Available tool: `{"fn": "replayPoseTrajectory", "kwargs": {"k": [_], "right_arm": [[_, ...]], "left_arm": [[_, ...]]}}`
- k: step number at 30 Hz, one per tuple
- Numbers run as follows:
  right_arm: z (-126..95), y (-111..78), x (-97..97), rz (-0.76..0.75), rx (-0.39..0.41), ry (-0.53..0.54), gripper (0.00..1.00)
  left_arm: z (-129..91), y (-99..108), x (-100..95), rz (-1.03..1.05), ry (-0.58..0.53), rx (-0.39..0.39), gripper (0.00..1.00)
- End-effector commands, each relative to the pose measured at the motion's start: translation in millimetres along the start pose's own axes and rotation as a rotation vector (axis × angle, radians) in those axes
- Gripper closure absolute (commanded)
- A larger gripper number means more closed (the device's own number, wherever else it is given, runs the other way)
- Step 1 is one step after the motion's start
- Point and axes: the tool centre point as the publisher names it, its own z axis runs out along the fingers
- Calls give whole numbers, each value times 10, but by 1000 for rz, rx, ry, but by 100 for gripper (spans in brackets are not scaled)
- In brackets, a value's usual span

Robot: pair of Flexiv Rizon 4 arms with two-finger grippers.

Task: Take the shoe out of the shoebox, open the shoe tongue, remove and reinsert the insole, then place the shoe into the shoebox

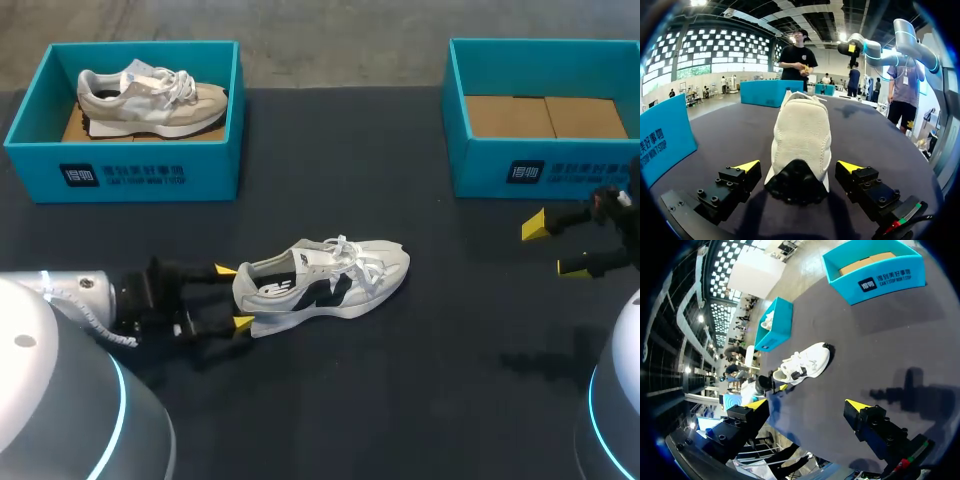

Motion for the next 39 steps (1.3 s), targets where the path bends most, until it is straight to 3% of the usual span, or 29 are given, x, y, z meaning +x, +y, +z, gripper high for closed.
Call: {"fn": "replayPoseTrajectory", "kwargs": {"k": [1,21,22,24,28,35,39], "right_arm": [[-52,-108,8,2,-176,-4,0],[-52,-108,8,2,-176,-4,0],[-52,-108,8,2,-176,-4,0],[-52,-108,8,2,-176,-4,0],[-52,-108,8,2,-176,-4,0],[-52,-108,8,2,-176,-4,0],[-52,-108,8,2,-176,-4,0]], "left_arm": [[114,15,-6,2,6,-9,0],[373,14,-27,-6,20,-14,0],[374,14,-28,-8,20,-14,7],[378,16,-29,-8,22,-14,61],[385,23,-32,-8,31,-18,98],[361,14,-51,23,68,-25,100],[368,-9,-108,59,151,-70,100]]}}
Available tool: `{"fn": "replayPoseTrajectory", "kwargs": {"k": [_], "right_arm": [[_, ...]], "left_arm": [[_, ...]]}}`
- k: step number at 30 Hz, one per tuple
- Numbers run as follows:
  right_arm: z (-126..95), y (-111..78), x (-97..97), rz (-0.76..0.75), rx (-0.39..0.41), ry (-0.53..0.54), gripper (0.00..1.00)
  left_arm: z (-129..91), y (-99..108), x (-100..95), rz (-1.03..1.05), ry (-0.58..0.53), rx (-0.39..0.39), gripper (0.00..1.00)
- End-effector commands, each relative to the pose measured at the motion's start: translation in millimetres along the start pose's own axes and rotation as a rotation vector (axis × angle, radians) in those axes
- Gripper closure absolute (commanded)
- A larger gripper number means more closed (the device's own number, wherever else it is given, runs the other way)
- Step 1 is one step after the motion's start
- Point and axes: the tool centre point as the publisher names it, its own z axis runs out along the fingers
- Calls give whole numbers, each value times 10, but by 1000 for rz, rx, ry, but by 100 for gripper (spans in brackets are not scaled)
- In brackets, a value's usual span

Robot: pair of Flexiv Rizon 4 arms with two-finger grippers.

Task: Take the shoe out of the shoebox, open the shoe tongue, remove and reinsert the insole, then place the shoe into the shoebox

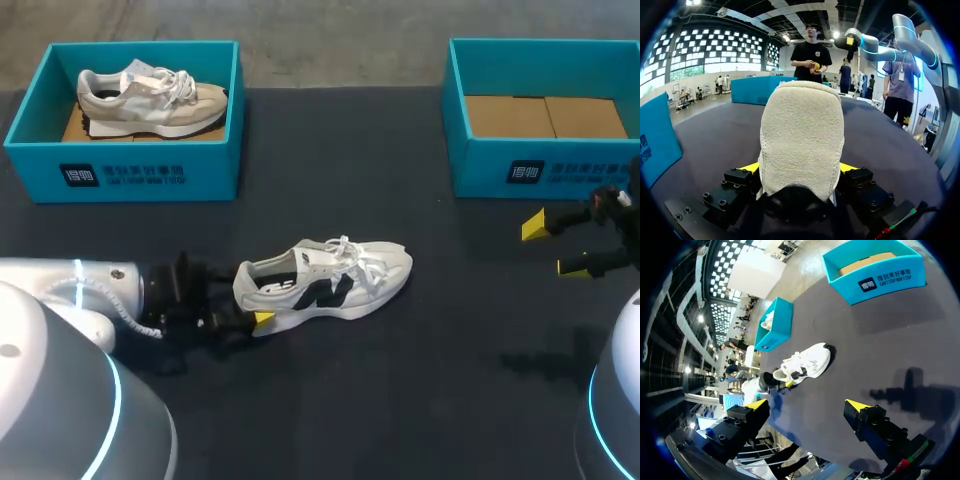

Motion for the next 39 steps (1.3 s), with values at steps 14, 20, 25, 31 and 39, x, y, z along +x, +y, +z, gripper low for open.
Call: {"fn": "replayPoseTrajectory", "kwargs": {"k": [14,20,25,31,39], "right_arm": [[-53,-107,8,2,-176,-4,0],[-53,-107,8,2,-176,-4,0],[-53,-107,8,2,-176,-4,0],[-53,-107,8,2,-176,-4,0],[-53,-107,8,2,-176,-4,0]], "left_arm": [[53,-202,-347,117,227,-113,100],[141,-216,-408,153,297,-146,100],[206,-200,-449,159,309,-171,100],[250,-120,-465,149,317,-182,100],[240,-67,-452,154,302,-196,100]]}}
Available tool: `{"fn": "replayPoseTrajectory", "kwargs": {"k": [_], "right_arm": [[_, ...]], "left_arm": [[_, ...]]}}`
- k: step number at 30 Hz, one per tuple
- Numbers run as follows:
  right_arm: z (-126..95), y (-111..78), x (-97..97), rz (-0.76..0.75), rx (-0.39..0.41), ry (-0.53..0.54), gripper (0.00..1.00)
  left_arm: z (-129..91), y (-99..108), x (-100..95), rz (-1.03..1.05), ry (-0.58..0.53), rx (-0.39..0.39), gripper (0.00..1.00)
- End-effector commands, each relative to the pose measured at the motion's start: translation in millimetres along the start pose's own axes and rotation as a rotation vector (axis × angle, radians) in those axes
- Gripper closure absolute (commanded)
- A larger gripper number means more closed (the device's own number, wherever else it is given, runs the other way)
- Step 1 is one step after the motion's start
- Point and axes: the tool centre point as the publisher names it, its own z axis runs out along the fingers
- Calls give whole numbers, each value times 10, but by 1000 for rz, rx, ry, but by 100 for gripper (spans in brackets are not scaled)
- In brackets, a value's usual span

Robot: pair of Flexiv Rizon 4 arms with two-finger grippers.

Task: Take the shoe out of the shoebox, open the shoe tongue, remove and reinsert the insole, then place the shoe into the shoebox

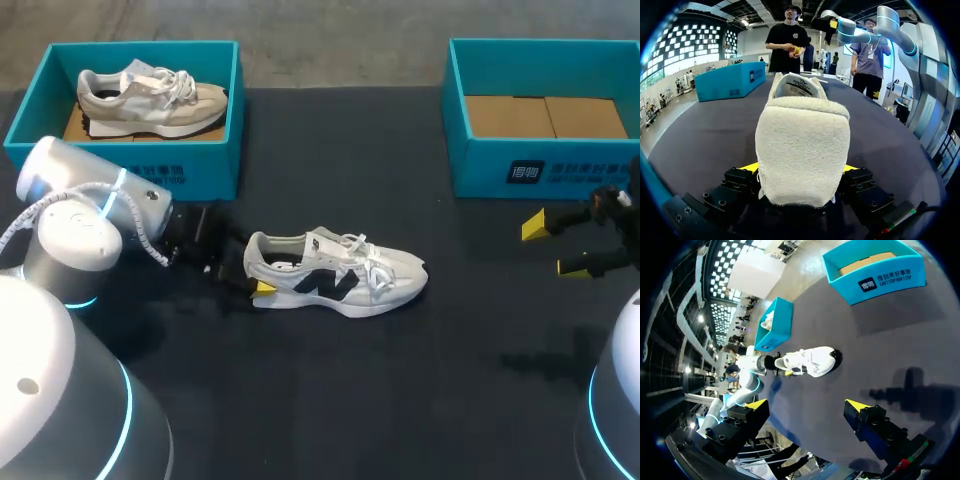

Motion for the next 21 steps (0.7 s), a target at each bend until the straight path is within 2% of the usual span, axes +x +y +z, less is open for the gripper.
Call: {"fn": "replayPoseTrajectory", "kwargs": {"k": [1,21], "right_arm": [[-52,-107,8,2,-176,-4,0],[-52,-107,8,2,-176,-4,0]], "left_arm": [[50,38,-2,2,-8,-12,100],[54,46,13,2,-11,-21,100]]}}
